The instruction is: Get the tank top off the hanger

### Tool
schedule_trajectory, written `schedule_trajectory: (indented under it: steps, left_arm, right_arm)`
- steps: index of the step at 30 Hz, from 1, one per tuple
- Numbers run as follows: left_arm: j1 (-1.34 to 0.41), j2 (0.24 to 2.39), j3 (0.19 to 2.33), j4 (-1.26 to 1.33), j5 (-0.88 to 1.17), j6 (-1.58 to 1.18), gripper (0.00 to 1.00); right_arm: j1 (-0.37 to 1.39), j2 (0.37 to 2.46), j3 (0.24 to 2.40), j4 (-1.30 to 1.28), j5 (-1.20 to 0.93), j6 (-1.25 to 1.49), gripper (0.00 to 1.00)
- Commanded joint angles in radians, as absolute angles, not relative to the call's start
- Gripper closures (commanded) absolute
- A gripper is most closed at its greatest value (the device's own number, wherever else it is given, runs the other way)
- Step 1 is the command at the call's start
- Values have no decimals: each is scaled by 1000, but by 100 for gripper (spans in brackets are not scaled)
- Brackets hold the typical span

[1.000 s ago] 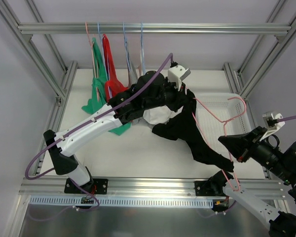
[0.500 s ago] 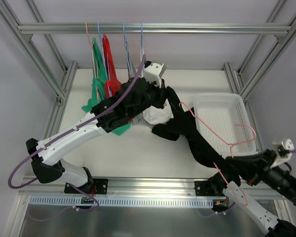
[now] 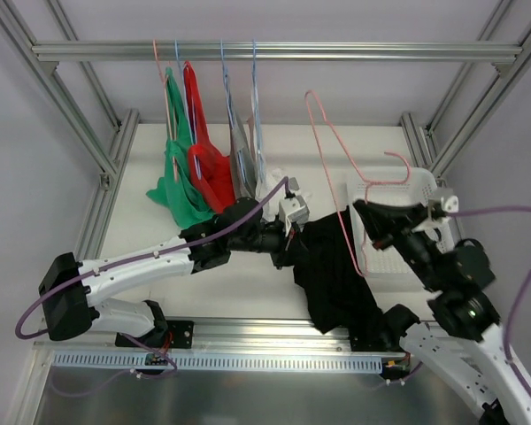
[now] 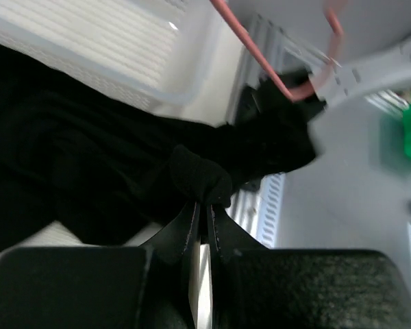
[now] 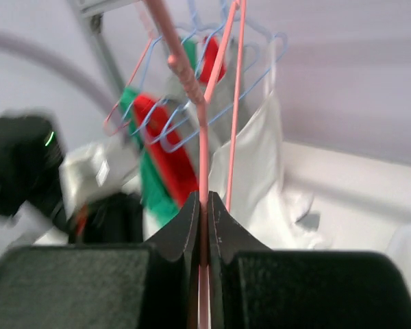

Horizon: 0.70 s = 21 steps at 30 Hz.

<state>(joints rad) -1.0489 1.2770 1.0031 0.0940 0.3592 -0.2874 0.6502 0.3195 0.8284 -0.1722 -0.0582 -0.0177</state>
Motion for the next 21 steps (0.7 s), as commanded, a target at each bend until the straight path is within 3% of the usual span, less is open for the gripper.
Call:
schedule_trajectory:
  steps: [1, 4, 6, 8, 10, 12, 15, 18, 20, 21]
  left_arm:
    - [-1066, 1223, 910, 328, 562, -324, 100]
    - [-1066, 1220, 850, 255, 344, -351, 100]
    - [-1066, 1223, 851, 186, 150, -382, 100]
    - [-1066, 1221, 853, 135, 127, -379, 100]
    - [-1066, 1213, 854, 126, 133, -367, 81]
    - [-1066, 1203, 871, 94, 135, -353, 50]
    - [-1068, 1181, 897, 38, 155, -319, 29]
    - [-1072, 1131, 894, 6, 144, -302, 21]
    - [-1074, 1103, 881, 5, 140, -299, 1]
    - [-1074, 1077, 874, -9, 138, -299, 1]
  right_arm:
    - [649, 448, 756, 607, 144, -69, 100]
    - [649, 561, 785, 714, 204, -104, 100]
    - [649, 583, 928, 356, 207, -82, 100]
    - [650, 589, 1020, -48, 244, -57, 100]
    - [652, 586, 1060, -208, 315, -11, 100]
    - [650, 574, 1043, -326, 327, 1, 100]
    - [650, 610, 1090, -455, 348, 40, 100]
    - [650, 666, 1137, -497, 357, 22, 100]
    - [647, 765, 1212, -497, 383, -20, 100]
    - [643, 806, 1250, -502, 383, -31, 100]
